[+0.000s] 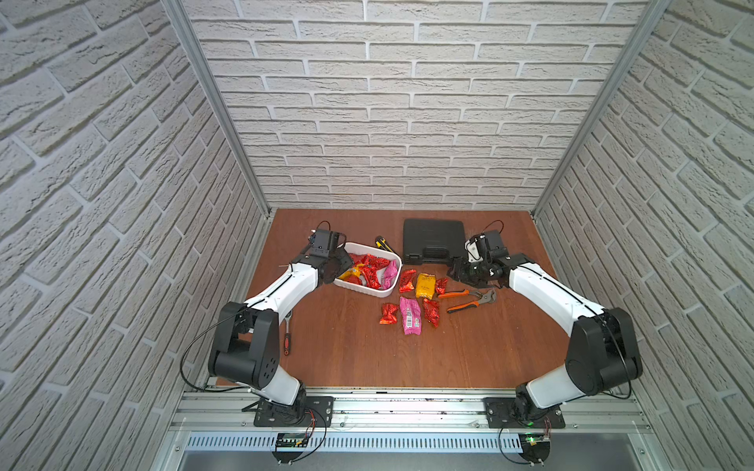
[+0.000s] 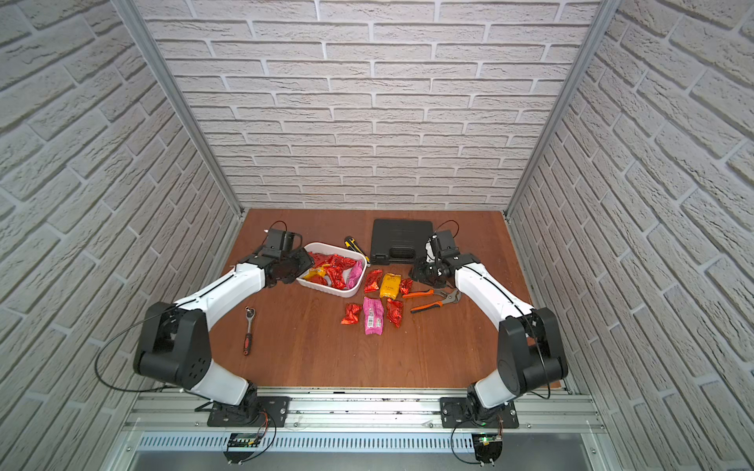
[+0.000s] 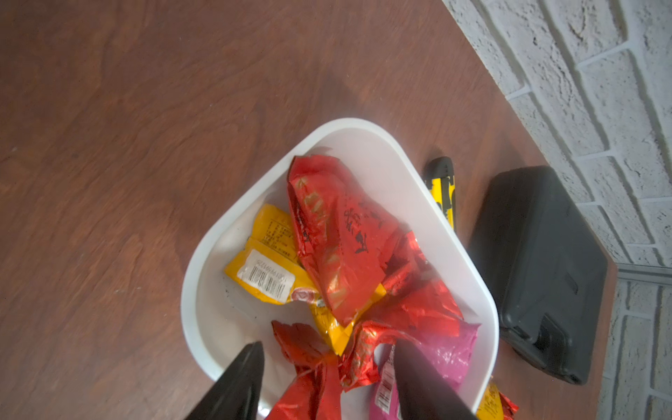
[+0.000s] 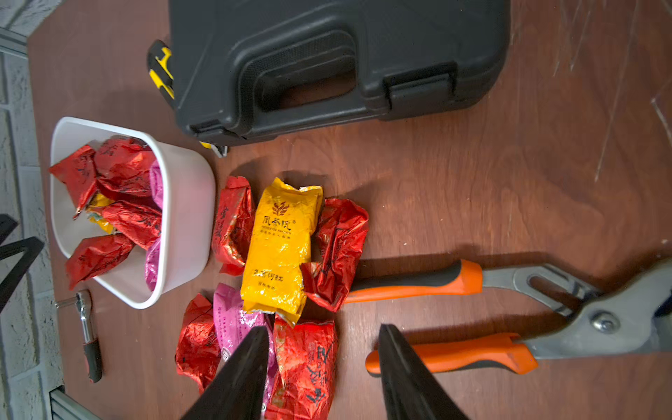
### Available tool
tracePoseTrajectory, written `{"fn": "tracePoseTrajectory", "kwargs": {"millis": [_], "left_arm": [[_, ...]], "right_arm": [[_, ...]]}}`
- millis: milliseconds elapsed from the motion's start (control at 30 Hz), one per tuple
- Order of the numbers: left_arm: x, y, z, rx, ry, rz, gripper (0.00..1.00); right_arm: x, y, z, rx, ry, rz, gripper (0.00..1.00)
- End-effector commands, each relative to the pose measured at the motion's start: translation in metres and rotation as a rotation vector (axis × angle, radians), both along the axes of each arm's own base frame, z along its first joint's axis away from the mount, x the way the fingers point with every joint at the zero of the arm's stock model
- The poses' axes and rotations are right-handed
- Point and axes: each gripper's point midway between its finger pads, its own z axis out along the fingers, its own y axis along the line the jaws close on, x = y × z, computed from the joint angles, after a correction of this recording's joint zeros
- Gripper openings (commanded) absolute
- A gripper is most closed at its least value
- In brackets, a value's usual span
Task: Take the tea bags out of the storage box
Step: Pick up the tea bag from the storage box.
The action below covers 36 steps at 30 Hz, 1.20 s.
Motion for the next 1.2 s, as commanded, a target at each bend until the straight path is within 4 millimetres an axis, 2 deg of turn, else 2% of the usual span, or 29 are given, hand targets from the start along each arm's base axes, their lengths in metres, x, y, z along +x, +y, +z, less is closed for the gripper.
{"fn": "tracePoseTrajectory", "kwargs": {"millis": [0,167,333,433,500,667,767,833,1000,1100,1167], "left_arm": [[0.027,0.003,0.006,-0.002,-0.059,0.013,0.61],[0.049,0.003,-0.006,-0.018,-0.055,0.038,0.66],[0.062,0.001,-0.023,-0.031,-0.031,0.057,0.62],[0.067,0.001,-0.031,-0.041,-0.029,0.061,0.53],[0.069,0.001,-0.034,-0.046,-0.029,0.065,0.41],[0.072,0.001,-0.031,-0.045,-0.049,0.060,0.19],[0.070,0.004,-0.023,-0.036,-0.067,0.055,0.07],[0.068,0.005,-0.013,-0.022,-0.086,0.045,0.02],[0.057,0.009,0.021,0.037,-0.160,-0.009,0.00],[0.047,-0.001,0.053,0.085,-0.256,-0.101,0.00],[0.039,-0.021,0.076,0.096,-0.334,-0.220,0.00]], "right_arm": [[-0.010,0.001,0.004,-0.006,-0.026,0.033,0.54],[-0.014,0.003,0.009,0.012,-0.036,0.036,0.54],[-0.015,0.003,0.013,0.018,-0.046,0.037,0.54],[-0.015,0.004,0.015,0.023,-0.051,0.038,0.54],[-0.014,0.005,0.017,0.027,-0.055,0.040,0.54],[-0.014,0.006,0.024,0.031,-0.066,0.050,0.53],[-0.014,0.007,0.029,0.038,-0.078,0.055,0.53],[-0.015,0.008,0.033,0.044,-0.086,0.059,0.53],[-0.017,0.012,0.044,0.069,-0.101,0.075,0.53],[-0.020,0.021,0.053,0.110,-0.101,0.113,0.52],[-0.021,0.032,0.062,0.154,-0.115,0.149,0.52]]}}
